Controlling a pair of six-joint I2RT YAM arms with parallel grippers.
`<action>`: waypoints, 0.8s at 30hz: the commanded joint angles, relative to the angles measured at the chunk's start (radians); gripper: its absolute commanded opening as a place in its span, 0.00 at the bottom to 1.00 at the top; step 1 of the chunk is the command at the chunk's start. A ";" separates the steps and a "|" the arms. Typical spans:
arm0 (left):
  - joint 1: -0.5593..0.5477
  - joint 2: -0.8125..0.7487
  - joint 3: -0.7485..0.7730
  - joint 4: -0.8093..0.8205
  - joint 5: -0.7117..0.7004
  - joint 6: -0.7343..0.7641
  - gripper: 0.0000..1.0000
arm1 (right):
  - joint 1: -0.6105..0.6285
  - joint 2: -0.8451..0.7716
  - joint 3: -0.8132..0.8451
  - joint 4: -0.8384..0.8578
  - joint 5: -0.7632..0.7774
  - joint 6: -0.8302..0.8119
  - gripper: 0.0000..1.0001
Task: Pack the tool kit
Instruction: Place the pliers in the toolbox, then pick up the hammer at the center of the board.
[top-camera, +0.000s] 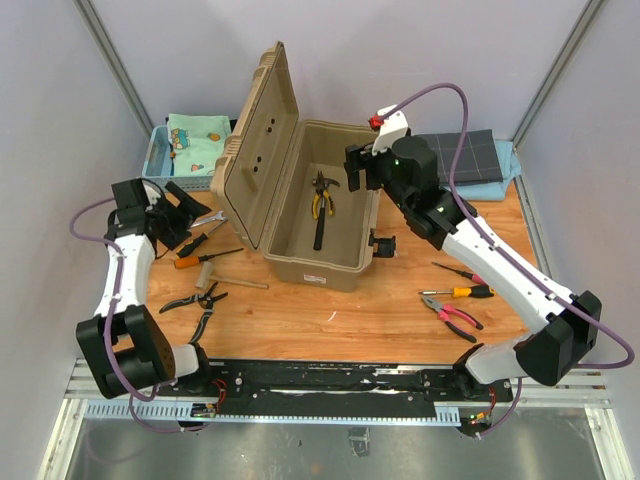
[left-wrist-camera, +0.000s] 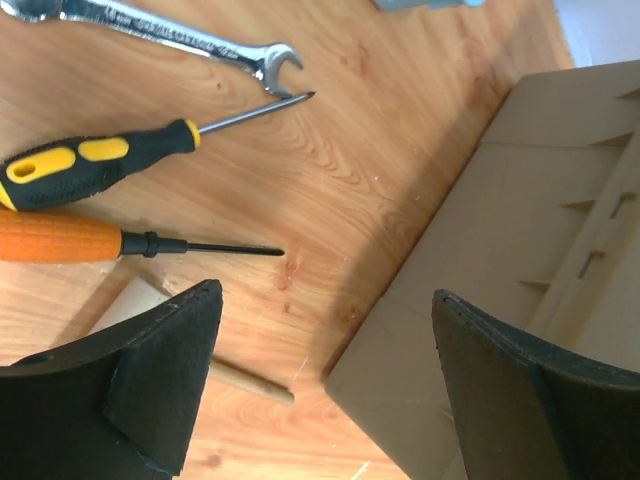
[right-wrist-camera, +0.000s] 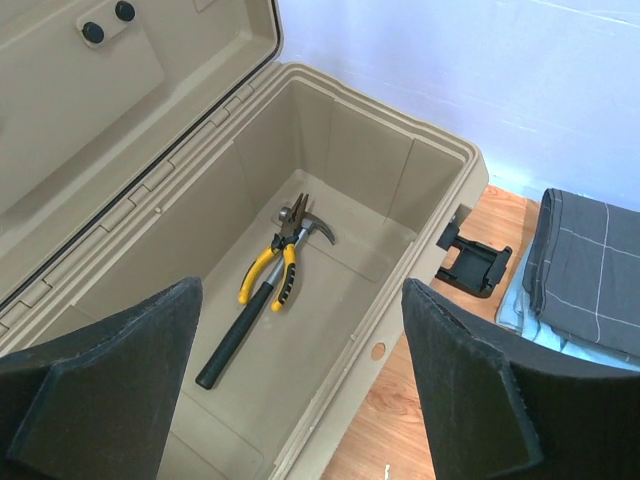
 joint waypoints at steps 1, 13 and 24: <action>0.008 -0.020 -0.080 0.099 0.003 -0.108 0.89 | 0.010 -0.033 -0.017 0.010 0.038 -0.014 0.82; -0.086 0.009 -0.207 0.128 -0.093 -0.178 0.73 | 0.010 -0.022 -0.039 0.005 0.092 -0.032 0.82; -0.115 0.044 -0.219 -0.041 -0.221 -0.182 0.62 | 0.010 -0.012 -0.060 -0.006 0.130 -0.055 0.82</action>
